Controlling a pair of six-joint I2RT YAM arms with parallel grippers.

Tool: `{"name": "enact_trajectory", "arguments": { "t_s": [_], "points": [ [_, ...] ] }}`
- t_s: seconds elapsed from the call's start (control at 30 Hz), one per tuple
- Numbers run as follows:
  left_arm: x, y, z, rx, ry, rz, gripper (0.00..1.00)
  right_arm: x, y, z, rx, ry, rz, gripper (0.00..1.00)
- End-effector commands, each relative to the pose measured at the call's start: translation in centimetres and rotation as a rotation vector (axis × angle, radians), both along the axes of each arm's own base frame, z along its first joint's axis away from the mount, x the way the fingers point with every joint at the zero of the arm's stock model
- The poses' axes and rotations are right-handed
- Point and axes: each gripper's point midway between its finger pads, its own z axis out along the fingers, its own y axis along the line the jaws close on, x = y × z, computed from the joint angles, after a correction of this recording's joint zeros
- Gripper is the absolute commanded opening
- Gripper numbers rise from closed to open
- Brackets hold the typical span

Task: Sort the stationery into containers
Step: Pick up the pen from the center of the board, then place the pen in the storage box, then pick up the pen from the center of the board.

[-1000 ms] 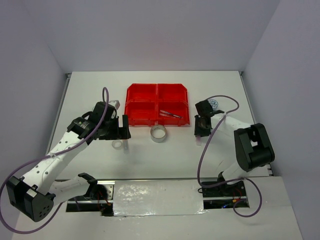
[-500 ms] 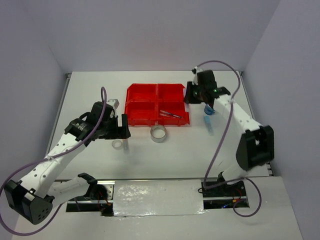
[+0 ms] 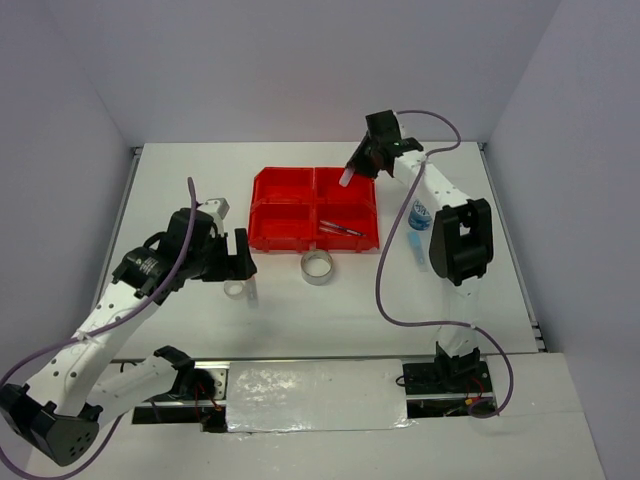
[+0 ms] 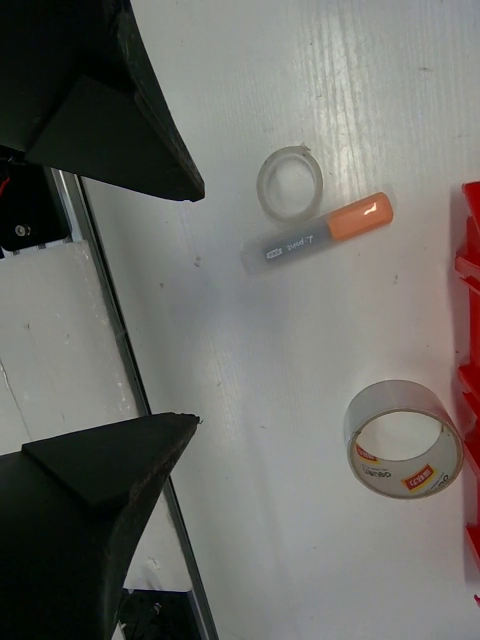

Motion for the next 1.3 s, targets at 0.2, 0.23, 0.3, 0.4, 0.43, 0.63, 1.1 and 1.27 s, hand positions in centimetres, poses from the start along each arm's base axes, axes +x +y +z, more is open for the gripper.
{"name": "enact_trajectory", "arguments": {
  "t_s": [0.2, 0.23, 0.3, 0.4, 0.43, 0.63, 1.1, 1.27],
  "points": [
    [0.3, -0.1, 1.1, -0.019, -0.051, -0.015, 0.99, -0.3, 1.1, -0.2, 0.095, 0.023, -0.375, 0.11],
    [0.3, -0.1, 1.1, -0.019, -0.051, -0.015, 0.99, 0.0, 1.2, 0.0, 0.104, 0.025, -0.376, 0.12],
    [0.4, -0.1, 1.0, -0.016, -0.051, -0.018, 0.99, -0.3, 1.4, -1.3, 0.094, 0.075, -0.384, 0.19],
    [0.5, -0.5, 1.0, -0.022, -0.05, -0.041, 0.99, -0.6, 1.8, -1.8, 0.109, 0.097, -0.372, 0.4],
    [0.6, -0.5, 1.1, -0.018, -0.057, -0.049, 0.99, -0.6, 1.9, -1.8, 0.111, 0.093, -0.364, 0.45],
    [0.8, -0.8, 0.8, -0.008, -0.059, -0.086, 0.99, 0.7, 2.0, 0.0, 0.125, 0.038, -0.285, 0.74],
    [1.5, 1.7, 1.2, 0.098, -0.043, 0.036, 0.99, -14.4, -11.4, 0.0, -0.48, -0.027, 0.069, 0.78],
    [1.7, 0.7, 1.2, 0.062, -0.04, -0.002, 0.99, -19.0, -15.9, -5.4, -0.452, 0.09, 0.044, 0.77]
  ]
}}
